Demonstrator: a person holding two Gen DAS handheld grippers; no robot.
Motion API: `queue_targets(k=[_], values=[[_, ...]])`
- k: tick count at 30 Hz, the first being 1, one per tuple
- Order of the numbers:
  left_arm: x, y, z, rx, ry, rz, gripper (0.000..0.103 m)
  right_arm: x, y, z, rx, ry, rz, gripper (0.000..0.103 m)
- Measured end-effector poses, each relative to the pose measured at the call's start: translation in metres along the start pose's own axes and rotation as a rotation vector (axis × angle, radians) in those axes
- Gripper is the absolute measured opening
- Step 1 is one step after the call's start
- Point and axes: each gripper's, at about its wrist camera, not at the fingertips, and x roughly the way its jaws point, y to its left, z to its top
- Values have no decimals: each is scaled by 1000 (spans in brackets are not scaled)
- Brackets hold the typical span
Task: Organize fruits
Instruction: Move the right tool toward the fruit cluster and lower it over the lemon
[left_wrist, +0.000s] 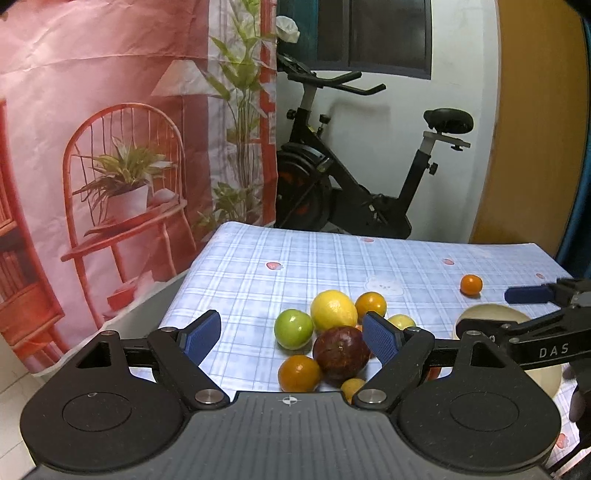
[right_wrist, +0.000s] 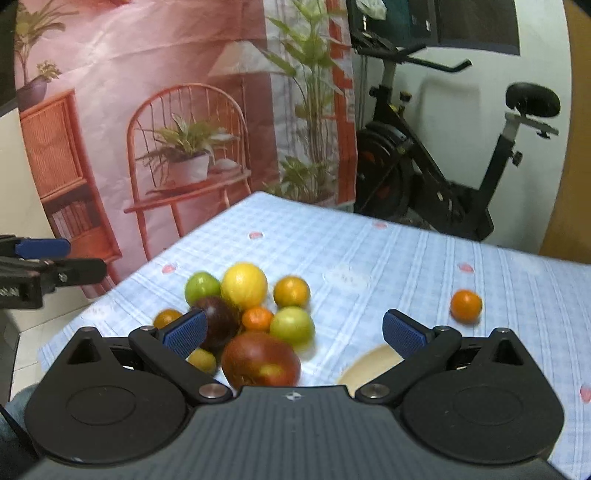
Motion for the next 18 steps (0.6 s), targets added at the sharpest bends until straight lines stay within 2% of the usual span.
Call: queue_targets(k=[7, 12, 18], values=[[5, -1, -7, -55, 36, 0, 86, 7, -16, -11, 85, 71, 26, 103], [11, -6, -13, -44, 74, -19, 86, 7, -13, -17, 68, 69, 12, 103], [9, -5, -18, -36, 46, -75, 86, 4, -5, -16, 20, 48, 32, 97]])
